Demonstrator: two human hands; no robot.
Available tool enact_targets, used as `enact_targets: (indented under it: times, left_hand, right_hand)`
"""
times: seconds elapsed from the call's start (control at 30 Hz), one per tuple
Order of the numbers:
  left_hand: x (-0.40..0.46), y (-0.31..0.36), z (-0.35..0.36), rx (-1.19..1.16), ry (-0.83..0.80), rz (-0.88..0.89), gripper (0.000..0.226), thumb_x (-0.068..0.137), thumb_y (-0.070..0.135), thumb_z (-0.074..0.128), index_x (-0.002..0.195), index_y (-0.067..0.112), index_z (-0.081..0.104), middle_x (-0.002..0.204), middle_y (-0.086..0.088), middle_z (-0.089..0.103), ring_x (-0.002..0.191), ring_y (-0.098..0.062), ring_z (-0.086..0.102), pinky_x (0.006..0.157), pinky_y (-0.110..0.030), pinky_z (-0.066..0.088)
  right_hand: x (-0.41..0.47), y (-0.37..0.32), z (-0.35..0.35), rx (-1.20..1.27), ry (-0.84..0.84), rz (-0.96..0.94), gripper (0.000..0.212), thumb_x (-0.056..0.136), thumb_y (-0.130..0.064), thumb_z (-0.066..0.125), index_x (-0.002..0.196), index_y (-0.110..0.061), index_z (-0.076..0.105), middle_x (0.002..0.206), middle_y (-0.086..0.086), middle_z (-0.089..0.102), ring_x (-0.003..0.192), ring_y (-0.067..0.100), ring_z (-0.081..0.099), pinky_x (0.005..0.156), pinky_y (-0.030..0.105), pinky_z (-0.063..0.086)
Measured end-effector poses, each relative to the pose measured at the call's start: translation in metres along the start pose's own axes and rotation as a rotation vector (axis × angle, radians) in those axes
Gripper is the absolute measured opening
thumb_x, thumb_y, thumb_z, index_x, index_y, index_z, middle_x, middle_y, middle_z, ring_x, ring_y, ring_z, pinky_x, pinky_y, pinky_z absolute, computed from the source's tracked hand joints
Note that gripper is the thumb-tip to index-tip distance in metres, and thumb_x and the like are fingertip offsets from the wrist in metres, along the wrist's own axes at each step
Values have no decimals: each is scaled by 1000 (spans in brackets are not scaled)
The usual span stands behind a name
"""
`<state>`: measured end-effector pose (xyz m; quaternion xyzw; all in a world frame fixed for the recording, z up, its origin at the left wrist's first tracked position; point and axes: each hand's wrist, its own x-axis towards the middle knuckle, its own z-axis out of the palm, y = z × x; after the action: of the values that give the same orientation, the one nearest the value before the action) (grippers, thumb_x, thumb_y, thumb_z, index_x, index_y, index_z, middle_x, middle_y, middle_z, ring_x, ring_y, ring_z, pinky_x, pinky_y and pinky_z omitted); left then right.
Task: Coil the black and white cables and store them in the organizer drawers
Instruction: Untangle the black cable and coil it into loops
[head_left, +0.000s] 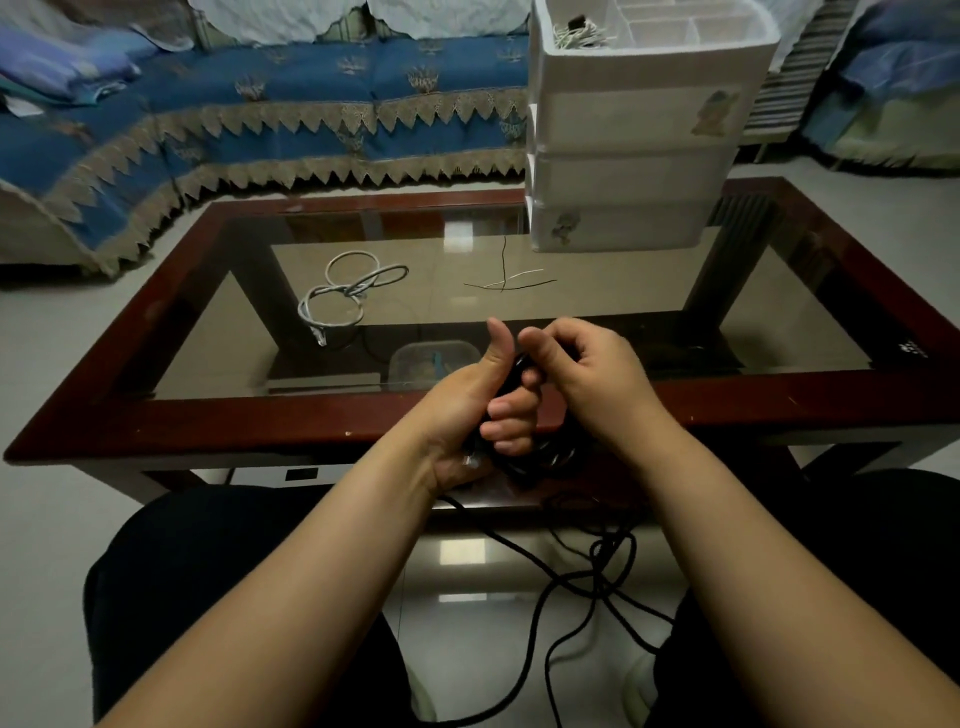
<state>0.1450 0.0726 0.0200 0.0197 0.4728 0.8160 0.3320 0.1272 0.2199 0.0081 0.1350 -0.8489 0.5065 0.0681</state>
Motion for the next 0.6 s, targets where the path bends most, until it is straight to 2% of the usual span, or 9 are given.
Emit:
enact_targets:
  times: [0.13, 0.2, 0.23, 0.3, 0.37, 0.4, 0.43, 0.5, 0.6]
  left_hand:
    - [-3, -2, -2, 94, 17, 9, 49, 78, 63, 45, 73, 14, 46, 62, -1, 54, 53, -12, 55, 53, -24, 51]
    - [-6, 1, -3, 105, 11, -9, 48, 81, 61, 45, 73, 13, 45, 58, 0, 50, 49, -12, 54, 57, -28, 54]
    - [-7, 3, -3, 106, 11, -15, 48, 81, 61, 44, 72, 14, 45, 53, 3, 44, 41, -9, 48, 52, -26, 52]
    - [-9, 5, -3, 87, 14, -11, 48, 82, 61, 40, 69, 15, 45, 44, 7, 34, 29, -3, 32, 37, -18, 40]
    - [-9, 4, -4, 43, 43, 7, 51, 80, 62, 41, 64, 14, 46, 39, 8, 30, 25, -1, 26, 29, -14, 30]
    - [-8, 3, -4, 16, 69, 13, 52, 77, 63, 43, 60, 15, 47, 37, 8, 30, 24, -1, 25, 28, -13, 27]
    - [-7, 3, -4, -18, 95, 20, 52, 74, 64, 46, 57, 15, 47, 35, 8, 29, 23, -1, 25, 27, -13, 26]
    - [-5, 5, -4, -89, 132, 40, 50, 69, 62, 52, 54, 15, 45, 32, 7, 29, 21, -1, 26, 25, -12, 24]
    - [-3, 8, -4, -101, 152, 54, 49, 69, 56, 57, 49, 16, 37, 30, 6, 28, 21, -2, 28, 26, -14, 28]
  right_hand:
    - [-7, -6, 0, -216, 82, -28, 54, 76, -71, 39, 84, -24, 63, 68, -5, 64, 66, 12, 62, 60, 36, 50]
    - [-8, -12, -2, -135, 34, -22, 48, 76, -64, 46, 89, -22, 65, 76, -4, 67, 74, 13, 64, 66, 34, 51]
    - [-6, -13, -6, 14, -40, 40, 43, 75, -58, 53, 94, -21, 66, 82, -4, 68, 80, 14, 66, 71, 32, 52]
    - [0, -10, -22, 317, -333, 224, 41, 76, -47, 64, 103, -16, 65, 93, 4, 70, 94, 26, 67, 84, 36, 54]
    - [3, 1, -34, 402, -624, 339, 43, 82, -39, 68, 110, -7, 64, 99, 12, 70, 101, 36, 64, 91, 44, 48]
    - [1, 6, -35, 424, -699, 363, 40, 83, -32, 67, 111, -4, 63, 101, 14, 70, 103, 35, 64, 93, 43, 48]
    - [-1, 9, -32, 480, -722, 364, 34, 83, -25, 65, 108, -3, 64, 101, 14, 70, 102, 31, 65, 92, 40, 49]
    - [-8, 14, -20, 711, -643, 344, 18, 84, -16, 62, 97, -4, 66, 95, 12, 69, 97, 26, 65, 91, 37, 50]
    - [-19, 14, -4, 986, -481, 343, 13, 82, -19, 61, 86, -8, 58, 74, 3, 59, 78, 18, 61, 84, 33, 51]
